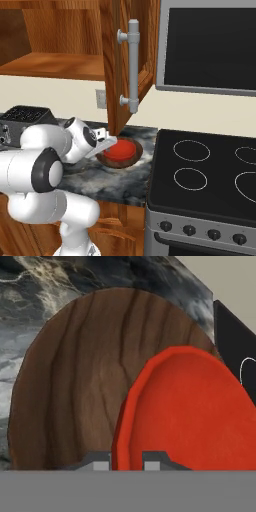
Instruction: Pick up the bowls on the counter and stack them on top of one another in the open cabinet. Place the smaller bowl on top of the larger bowl.
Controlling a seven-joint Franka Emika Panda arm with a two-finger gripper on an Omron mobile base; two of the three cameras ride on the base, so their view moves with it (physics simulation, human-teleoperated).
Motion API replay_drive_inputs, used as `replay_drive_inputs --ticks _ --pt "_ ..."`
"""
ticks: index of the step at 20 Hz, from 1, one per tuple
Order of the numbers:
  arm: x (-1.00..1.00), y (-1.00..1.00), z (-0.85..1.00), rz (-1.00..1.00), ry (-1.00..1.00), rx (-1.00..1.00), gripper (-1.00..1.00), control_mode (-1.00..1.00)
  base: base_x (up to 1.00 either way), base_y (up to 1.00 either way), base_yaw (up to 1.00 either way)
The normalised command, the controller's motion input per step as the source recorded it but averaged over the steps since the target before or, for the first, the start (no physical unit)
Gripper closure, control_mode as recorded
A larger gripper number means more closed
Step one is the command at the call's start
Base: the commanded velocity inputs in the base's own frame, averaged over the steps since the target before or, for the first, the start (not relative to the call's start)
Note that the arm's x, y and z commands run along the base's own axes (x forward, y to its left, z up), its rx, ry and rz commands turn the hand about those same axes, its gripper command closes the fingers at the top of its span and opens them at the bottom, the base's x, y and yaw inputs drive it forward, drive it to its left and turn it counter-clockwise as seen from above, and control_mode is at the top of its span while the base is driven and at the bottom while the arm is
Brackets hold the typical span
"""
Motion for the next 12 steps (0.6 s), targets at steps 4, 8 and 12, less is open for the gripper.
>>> replay_drive_inputs --ticks 4,8,12 --pt "0.16 -0.03 -0.16 0.0 0.02 0.0 1.0 -1.0 0.0 0.0 0.0" --pt "0.15 -0.03 -0.16 0.0 0.01 0.0 1.0 -1.0 0.0 0.0 0.0" --pt "0.16 -0.02 -0.15 0.0 0.01 0.0 1.0 -1.0 0.0 0.0 0.0"
